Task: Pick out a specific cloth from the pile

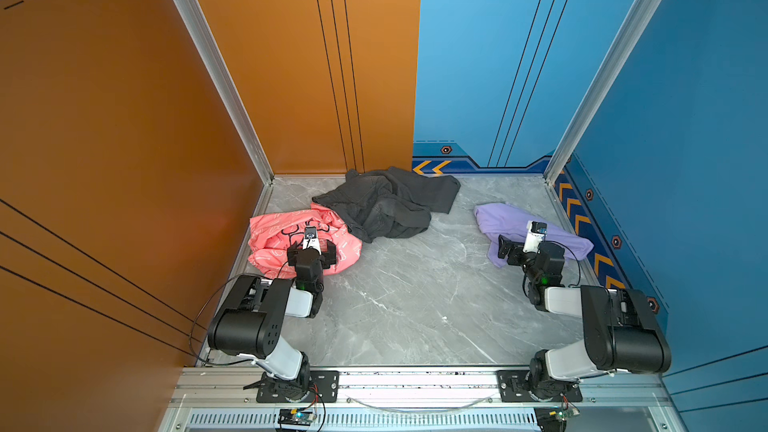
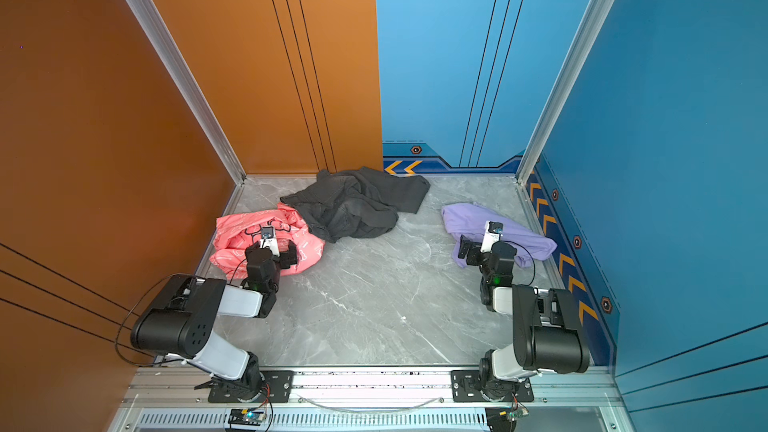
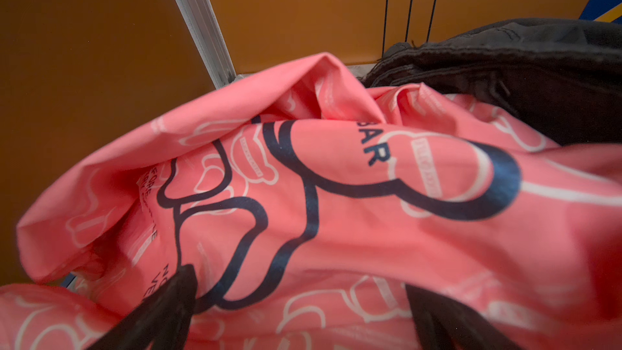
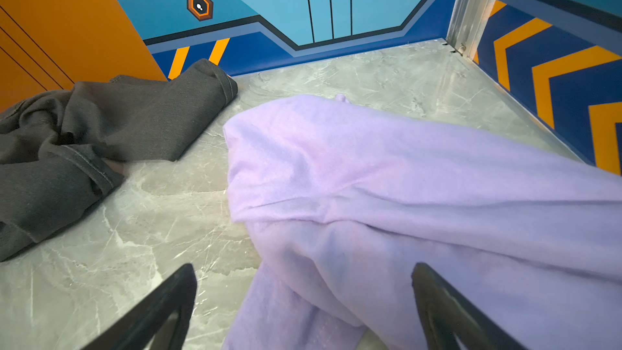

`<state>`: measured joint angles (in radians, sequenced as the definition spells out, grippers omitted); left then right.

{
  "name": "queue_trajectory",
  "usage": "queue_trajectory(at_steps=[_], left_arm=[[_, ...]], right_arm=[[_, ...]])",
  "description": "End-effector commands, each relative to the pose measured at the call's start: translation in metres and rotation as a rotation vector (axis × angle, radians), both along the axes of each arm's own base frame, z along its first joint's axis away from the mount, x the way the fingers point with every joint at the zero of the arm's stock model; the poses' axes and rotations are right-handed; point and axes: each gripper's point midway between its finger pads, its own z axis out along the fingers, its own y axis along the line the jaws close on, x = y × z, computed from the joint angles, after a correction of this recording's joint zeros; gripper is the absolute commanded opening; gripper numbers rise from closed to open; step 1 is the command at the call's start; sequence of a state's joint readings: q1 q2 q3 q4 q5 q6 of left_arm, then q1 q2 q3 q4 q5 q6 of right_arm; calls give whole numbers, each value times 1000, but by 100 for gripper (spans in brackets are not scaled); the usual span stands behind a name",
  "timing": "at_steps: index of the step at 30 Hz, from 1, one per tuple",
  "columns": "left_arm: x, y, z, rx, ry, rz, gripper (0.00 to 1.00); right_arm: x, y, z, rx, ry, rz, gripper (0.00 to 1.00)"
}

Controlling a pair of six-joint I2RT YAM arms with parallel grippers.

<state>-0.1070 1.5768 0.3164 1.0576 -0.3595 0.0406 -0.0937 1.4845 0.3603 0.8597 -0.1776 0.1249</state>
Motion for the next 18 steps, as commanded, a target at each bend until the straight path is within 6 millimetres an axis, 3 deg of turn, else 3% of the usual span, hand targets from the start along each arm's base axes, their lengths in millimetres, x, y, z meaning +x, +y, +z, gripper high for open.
queue_trajectory(at_steps=[1, 3, 7, 18], left_arm=[[4, 4, 3, -4, -4, 31, 98], [3, 3, 3, -1, -4, 28, 98], [3, 2, 3, 0, -4, 28, 98], [6, 10, 0, -48, 18, 31, 98]], right_arm=[[6, 4, 5, -52, -20, 0, 100], [2, 10, -6, -89, -8, 15, 100], [0, -4, -6, -69, -27, -59, 100], [7, -1, -7, -139, 6, -100, 100]])
